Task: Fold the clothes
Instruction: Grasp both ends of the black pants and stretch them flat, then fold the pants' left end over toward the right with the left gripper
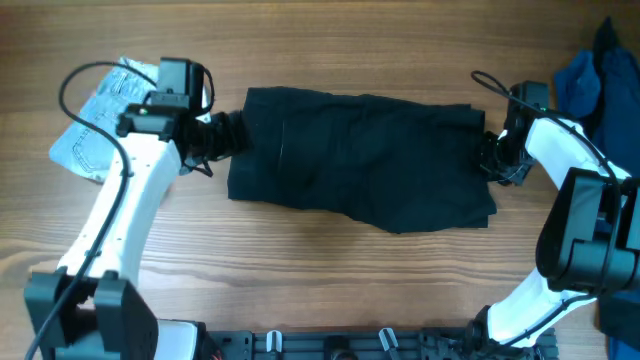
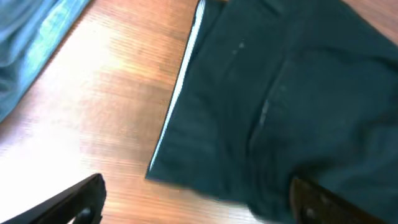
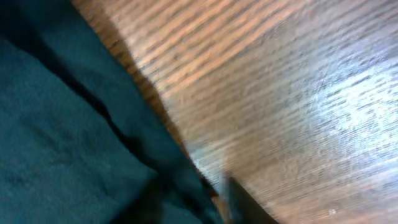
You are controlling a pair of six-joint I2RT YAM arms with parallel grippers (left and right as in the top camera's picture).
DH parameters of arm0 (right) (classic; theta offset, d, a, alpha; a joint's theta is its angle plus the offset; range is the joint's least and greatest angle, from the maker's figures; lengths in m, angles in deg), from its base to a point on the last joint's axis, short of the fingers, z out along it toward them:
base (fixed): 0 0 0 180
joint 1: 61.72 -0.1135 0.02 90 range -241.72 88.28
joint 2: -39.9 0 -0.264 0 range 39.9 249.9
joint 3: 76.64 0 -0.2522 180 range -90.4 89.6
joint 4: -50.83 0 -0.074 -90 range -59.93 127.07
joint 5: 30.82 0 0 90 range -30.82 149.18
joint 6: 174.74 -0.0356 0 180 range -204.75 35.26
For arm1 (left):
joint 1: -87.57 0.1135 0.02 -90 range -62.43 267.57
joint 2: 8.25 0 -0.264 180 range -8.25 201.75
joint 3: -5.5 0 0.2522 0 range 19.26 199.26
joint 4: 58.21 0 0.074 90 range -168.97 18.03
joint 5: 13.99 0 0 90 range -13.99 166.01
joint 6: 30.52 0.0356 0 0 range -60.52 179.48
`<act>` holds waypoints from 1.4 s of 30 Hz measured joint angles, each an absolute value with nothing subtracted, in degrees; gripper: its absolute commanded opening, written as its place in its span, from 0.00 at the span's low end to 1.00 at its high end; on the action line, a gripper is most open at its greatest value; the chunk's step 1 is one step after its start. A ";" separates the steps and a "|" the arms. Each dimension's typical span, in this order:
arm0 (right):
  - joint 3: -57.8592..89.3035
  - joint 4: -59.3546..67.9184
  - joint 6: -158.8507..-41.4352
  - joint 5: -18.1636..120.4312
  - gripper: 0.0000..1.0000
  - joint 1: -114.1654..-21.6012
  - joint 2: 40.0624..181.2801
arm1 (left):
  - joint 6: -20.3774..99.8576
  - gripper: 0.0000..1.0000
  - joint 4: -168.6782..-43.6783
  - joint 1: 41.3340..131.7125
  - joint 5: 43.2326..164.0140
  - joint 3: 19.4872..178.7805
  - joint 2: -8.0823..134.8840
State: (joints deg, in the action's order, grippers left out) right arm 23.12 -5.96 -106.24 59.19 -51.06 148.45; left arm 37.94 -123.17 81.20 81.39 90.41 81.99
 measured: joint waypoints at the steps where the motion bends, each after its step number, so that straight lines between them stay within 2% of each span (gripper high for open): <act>1: 22.68 -6.90 -105.85 59.01 0.70 -51.04 148.45 | 37.85 1.00 -120.22 81.20 81.22 88.18 82.95; 5: 21.18 -9.72 -104.75 58.12 0.78 -51.04 147.05 | 37.96 1.00 -111.92 82.12 82.20 82.74 90.19; 11: 20.78 -10.61 -102.96 48.74 0.78 -51.04 134.99 | 39.99 0.99 -100.44 88.70 96.43 82.68 98.93; 14: 20.41 -10.46 -101.56 43.87 0.78 -51.06 130.48 | 41.54 0.92 -96.57 88.68 104.39 84.03 101.68; 17: 20.41 -10.50 -100.65 41.96 0.78 -51.06 128.23 | 42.64 0.51 -94.12 87.65 110.75 85.25 104.44; 19: 20.41 -10.55 -99.95 41.18 0.78 -51.06 127.29 | 43.31 0.19 -93.95 86.56 112.67 85.41 106.21; 20: 20.41 -10.57 -99.73 41.02 0.78 -51.06 127.10 | 43.44 0.09 -93.97 86.23 114.03 85.32 106.93; 21: 20.41 -10.68 -99.57 40.92 0.78 -51.06 127.03 | 43.53 0.04 -94.06 85.83 114.51 85.06 107.48; 24: 20.41 -10.79 -99.42 40.72 0.78 -51.06 127.01 | 43.73 0.04 -95.50 85.42 115.58 84.31 108.24; 27: 20.41 -11.07 -99.38 40.72 0.78 -51.06 126.99 | 43.75 0.04 -103.57 85.81 112.67 84.58 106.25; 32: 20.41 -11.49 -99.38 40.70 0.78 -51.04 126.99 | 44.17 0.04 -122.73 86.36 97.66 88.36 93.12; 34: 20.41 -11.55 -99.38 40.70 0.78 -51.06 126.99 | 44.54 0.04 -130.30 86.38 91.95 97.67 83.50; 38: 20.41 -11.55 -99.38 40.57 0.79 -51.06 126.99 | 45.15 0.04 -134.95 84.44 87.58 107.94 79.13; 42: 20.41 -11.58 -99.38 40.52 0.79 -51.06 126.99 | 44.52 0.04 -133.47 75.41 84.78 109.28 79.39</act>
